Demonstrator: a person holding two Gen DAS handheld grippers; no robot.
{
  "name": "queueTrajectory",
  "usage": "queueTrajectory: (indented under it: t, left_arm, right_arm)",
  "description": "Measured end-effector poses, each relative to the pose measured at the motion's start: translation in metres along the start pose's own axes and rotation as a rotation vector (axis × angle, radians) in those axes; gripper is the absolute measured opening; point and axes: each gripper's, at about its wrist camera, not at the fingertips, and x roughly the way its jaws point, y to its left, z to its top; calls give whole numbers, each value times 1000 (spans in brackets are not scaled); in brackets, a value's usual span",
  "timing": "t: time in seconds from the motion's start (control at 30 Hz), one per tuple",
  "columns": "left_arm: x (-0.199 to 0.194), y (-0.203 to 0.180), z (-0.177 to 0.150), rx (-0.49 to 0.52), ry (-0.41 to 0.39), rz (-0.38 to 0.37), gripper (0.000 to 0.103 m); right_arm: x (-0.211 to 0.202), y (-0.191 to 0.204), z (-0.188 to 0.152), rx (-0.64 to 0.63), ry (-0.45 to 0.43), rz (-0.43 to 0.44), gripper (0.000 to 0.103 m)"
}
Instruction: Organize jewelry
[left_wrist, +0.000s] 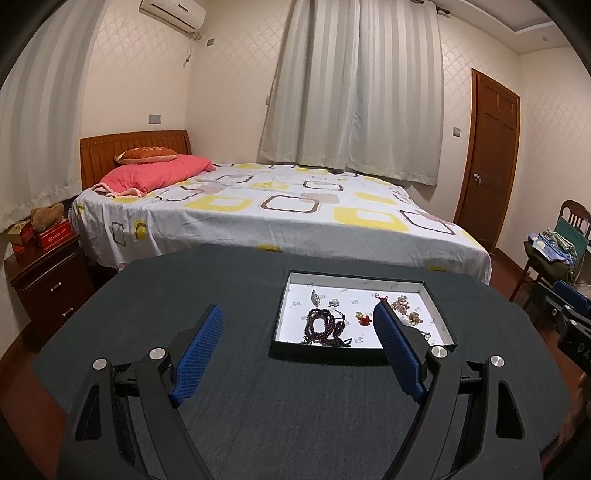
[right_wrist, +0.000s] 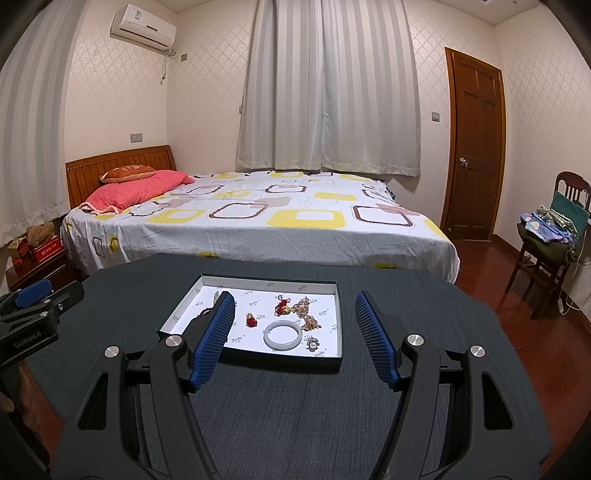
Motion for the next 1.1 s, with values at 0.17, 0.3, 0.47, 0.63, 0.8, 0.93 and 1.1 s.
queueTrajectory:
  t: [0.17, 0.3, 0.47, 0.63, 0.8, 0.93, 1.1]
  left_arm:
    - [-2, -1, 0, 10, -14, -17, 84]
    - [-2, -1, 1, -1, -18, -53, 84]
    - [-6, 0, 3, -20, -46, -46, 85]
    - [-7, 0, 4, -21, -64, -26, 86]
    - [-1, 5, 3, -51, -13, -54, 86]
    - [1, 8, 3, -71, -2, -59, 86]
    - [6, 10, 0, -71, 0, -46, 86]
  right_arm:
    - [-1, 0, 0, -1, 0, 0, 66]
    - [0, 0, 0, -1, 0, 0, 66]
    - [0, 0, -1, -1, 1, 1, 66]
    - [0, 0, -1, -1, 1, 1, 66]
    - [-1, 1, 0, 0, 2, 0, 66]
    - [0, 2, -2, 1, 3, 1, 66]
    - [3, 2, -7, 8, 12, 2, 66]
